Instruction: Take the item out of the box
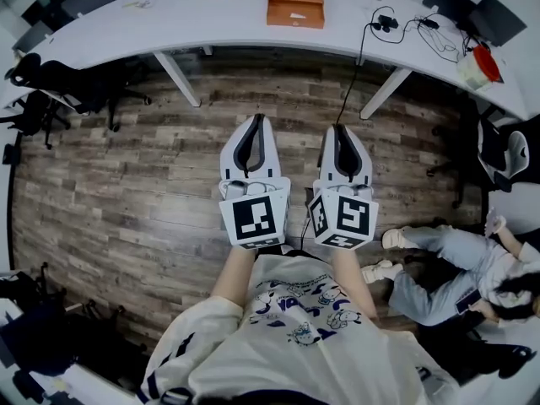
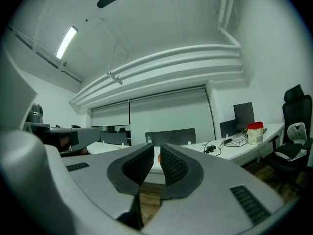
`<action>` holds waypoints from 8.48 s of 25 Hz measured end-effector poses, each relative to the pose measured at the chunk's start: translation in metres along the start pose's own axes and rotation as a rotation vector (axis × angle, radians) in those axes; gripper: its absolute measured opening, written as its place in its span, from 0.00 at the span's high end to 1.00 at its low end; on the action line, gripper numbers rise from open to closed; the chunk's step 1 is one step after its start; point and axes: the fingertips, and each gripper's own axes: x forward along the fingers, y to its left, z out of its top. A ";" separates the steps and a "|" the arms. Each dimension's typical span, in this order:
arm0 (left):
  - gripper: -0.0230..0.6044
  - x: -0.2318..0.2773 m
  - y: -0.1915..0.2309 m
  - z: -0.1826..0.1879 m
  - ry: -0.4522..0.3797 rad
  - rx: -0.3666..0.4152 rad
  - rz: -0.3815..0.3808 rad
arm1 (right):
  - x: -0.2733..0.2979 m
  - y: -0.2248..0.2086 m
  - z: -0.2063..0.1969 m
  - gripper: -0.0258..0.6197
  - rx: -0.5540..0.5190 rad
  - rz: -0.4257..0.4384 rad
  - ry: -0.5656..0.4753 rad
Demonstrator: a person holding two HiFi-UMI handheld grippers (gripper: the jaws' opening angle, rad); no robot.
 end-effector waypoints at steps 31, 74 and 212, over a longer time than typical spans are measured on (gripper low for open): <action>0.93 0.208 0.107 -0.016 0.014 -0.042 -0.070 | 0.224 0.021 -0.003 0.87 0.002 -0.089 0.042; 0.93 0.460 0.099 -0.044 0.083 -0.007 0.008 | 0.470 -0.086 0.006 0.87 0.047 -0.026 0.088; 0.93 0.712 0.128 -0.282 0.647 -0.124 -0.148 | 0.682 -0.136 -0.246 0.56 0.214 -0.171 0.923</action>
